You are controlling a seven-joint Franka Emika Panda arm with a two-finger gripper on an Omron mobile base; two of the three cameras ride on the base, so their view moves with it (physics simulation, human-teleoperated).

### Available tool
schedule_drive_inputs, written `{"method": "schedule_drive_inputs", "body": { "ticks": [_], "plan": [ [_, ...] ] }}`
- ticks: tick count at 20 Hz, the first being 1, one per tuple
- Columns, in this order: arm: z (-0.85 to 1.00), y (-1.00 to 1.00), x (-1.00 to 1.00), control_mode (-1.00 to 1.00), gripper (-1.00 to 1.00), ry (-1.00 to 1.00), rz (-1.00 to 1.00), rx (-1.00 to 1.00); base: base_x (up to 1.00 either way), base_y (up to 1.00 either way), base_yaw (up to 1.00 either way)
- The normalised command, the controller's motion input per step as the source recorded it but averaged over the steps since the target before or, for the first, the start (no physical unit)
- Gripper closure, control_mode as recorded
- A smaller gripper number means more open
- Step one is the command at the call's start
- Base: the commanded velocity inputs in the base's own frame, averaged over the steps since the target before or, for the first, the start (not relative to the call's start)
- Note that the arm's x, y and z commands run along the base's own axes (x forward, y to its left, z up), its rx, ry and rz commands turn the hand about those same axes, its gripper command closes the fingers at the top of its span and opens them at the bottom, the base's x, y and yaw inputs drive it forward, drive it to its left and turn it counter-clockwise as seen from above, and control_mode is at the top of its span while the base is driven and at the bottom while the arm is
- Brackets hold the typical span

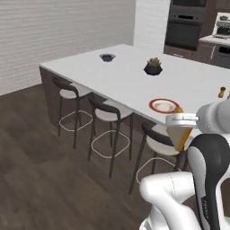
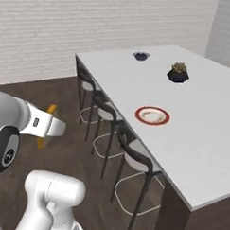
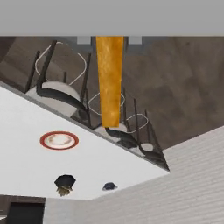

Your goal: Start the toaster. Once the lever pops up, take the bread to the plate on the dining counter.

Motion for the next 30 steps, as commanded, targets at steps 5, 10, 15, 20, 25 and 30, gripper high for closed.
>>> {"method": "schedule_drive_inputs", "body": {
  "ticks": [5,10,15,20,25,30],
  "plan": [
    [0.0,0.0,0.0,1.0,1.0,0.0,0.0,0.0,0.73,0.94,-0.68],
    [0.0,0.0,0.0,1.0,1.0,0.0,0.0,0.0,0.8,0.83,-0.72],
    [0.0,0.0,0.0,1.0,1.0,0.0,0.0,0.0,0.35,0.5,-0.81],
    [0.0,0.0,0.0,1.0,1.0,0.0,0.0,0.0,0.48,0.37,-0.74],
    [0.0,0.0,0.0,1.0,1.0,0.0,0.0,0.0,0.77,0.63,-0.48],
    [0.0,0.0,0.0,1.0,1.0,0.0,0.0,0.0,0.6,0.5,-0.09]
  ]
}}
